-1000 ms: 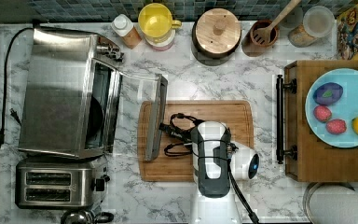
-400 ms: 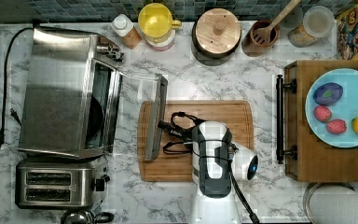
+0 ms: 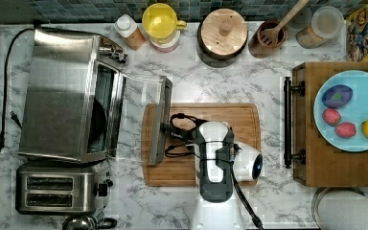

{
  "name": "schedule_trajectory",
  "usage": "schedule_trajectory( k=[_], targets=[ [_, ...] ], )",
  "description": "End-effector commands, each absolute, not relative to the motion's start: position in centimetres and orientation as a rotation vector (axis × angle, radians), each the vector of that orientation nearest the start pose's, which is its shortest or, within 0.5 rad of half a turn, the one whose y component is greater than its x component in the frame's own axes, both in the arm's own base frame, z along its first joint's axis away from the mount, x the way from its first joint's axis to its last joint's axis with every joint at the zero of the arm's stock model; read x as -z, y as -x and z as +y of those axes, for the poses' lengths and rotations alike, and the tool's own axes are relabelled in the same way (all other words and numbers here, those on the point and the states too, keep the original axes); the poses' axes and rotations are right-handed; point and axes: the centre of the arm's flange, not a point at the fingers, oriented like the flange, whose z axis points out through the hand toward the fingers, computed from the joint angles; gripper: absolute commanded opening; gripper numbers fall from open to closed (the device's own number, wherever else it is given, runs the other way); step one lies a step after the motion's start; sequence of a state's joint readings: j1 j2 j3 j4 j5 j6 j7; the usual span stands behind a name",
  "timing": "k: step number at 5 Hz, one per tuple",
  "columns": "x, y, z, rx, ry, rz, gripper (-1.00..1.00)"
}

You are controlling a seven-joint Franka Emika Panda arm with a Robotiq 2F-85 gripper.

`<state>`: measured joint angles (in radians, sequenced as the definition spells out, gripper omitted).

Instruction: Close the oven.

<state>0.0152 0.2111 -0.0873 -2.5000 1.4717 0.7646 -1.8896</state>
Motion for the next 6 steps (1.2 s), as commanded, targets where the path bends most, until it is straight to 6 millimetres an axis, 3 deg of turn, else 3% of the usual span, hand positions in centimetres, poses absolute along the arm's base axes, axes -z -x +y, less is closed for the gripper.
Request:
schedule_trajectory(
  k=[1, 2, 3, 4, 5, 6],
  targets=[
    [-25.9, -53.4, 7.0, 0.286, 2.255, -0.066, -1.00],
    [-27.4, -52.8, 7.5, 0.275, 2.230, -0.079, -1.00],
    [-30.9, -52.2, 9.6, 0.293, 2.228, -0.108, -1.00],
    [-34.3, -52.1, 13.1, 0.282, 2.231, -0.151, -1.00],
    [-37.2, -52.1, 17.9, 0.297, 2.328, -0.187, -1.00],
    [-38.1, -52.5, 20.9, 0.290, 2.407, -0.230, -1.00]
  ],
)
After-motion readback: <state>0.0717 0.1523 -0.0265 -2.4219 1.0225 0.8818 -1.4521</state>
